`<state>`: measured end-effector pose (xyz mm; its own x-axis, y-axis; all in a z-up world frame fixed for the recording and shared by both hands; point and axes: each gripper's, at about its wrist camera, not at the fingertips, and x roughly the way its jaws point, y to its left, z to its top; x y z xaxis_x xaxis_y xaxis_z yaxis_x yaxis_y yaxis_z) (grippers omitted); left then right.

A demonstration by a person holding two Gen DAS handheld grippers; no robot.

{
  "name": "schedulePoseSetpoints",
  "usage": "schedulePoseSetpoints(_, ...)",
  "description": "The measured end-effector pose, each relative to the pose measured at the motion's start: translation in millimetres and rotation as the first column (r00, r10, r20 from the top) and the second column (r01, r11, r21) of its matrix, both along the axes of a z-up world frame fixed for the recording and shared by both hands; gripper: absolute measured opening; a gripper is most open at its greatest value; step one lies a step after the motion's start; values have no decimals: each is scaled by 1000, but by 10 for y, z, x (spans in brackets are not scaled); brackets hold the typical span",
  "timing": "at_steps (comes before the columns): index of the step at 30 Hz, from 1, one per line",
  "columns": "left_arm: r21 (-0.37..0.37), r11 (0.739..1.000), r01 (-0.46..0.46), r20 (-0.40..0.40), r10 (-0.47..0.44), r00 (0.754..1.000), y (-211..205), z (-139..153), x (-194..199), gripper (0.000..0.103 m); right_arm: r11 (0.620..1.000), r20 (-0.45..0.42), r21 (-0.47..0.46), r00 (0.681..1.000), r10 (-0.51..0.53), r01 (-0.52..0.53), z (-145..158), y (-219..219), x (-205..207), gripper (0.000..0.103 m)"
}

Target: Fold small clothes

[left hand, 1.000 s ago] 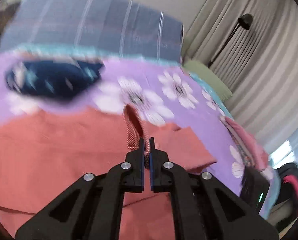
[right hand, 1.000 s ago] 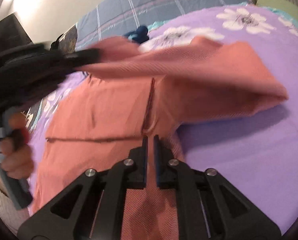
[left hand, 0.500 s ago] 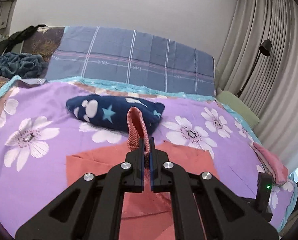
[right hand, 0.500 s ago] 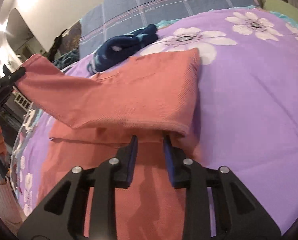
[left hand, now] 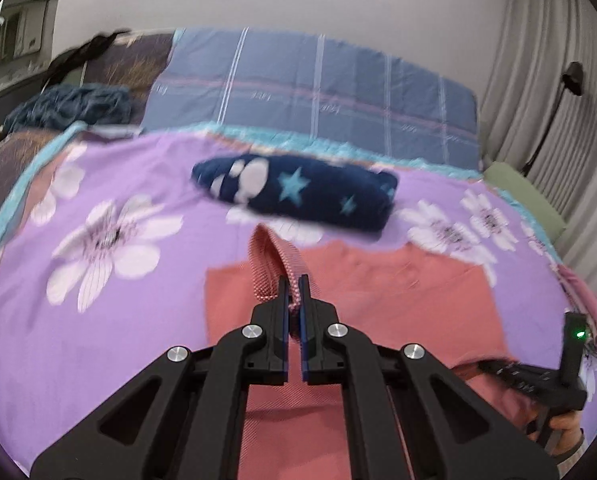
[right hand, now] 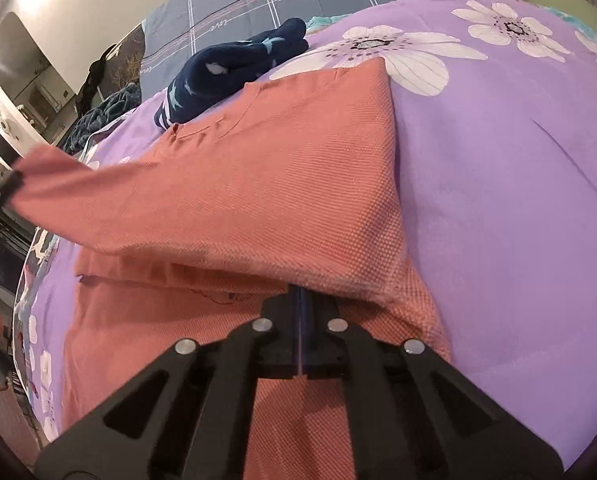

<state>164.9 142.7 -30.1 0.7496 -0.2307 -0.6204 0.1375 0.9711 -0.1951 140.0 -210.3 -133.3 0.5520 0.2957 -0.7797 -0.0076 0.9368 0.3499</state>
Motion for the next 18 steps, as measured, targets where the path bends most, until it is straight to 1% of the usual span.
schedulePoseSetpoints(4, 24, 1000, -20, -57, 21, 998, 104, -270, 14, 4, 1000, 26, -13, 1000, 5, -5, -14, 15, -34, 0)
schedulePoseSetpoints(12, 92, 994, -66, -119, 77, 990, 266, -678, -32, 9, 1000, 40, 5, 999, 1, -1, -41, -14, -51, 0)
schedulePoseSetpoints(13, 93, 993, -67, -133, 79, 988, 291, -723, -34, 12, 1000, 42, 6, 999, 1, -1, -43, -15, -56, 0)
schedulePoseSetpoints(15, 86, 993, -75, -159, 88, 983, 354, -803, -37, 22, 1000, 43, 6, 999, 1, -2, -45, -17, -63, 0)
schedulePoseSetpoints(17, 67, 993, -93, -165, 103, 981, 422, -838, -41, 33, 1000, 42, 5, 999, 3, -3, -45, -16, -65, 0)
schedulePoseSetpoints(18, 56, 994, -97, -166, 105, 980, 435, -838, -33, 35, 1000, 42, 3, 999, 4, -5, -48, -14, -72, 0)
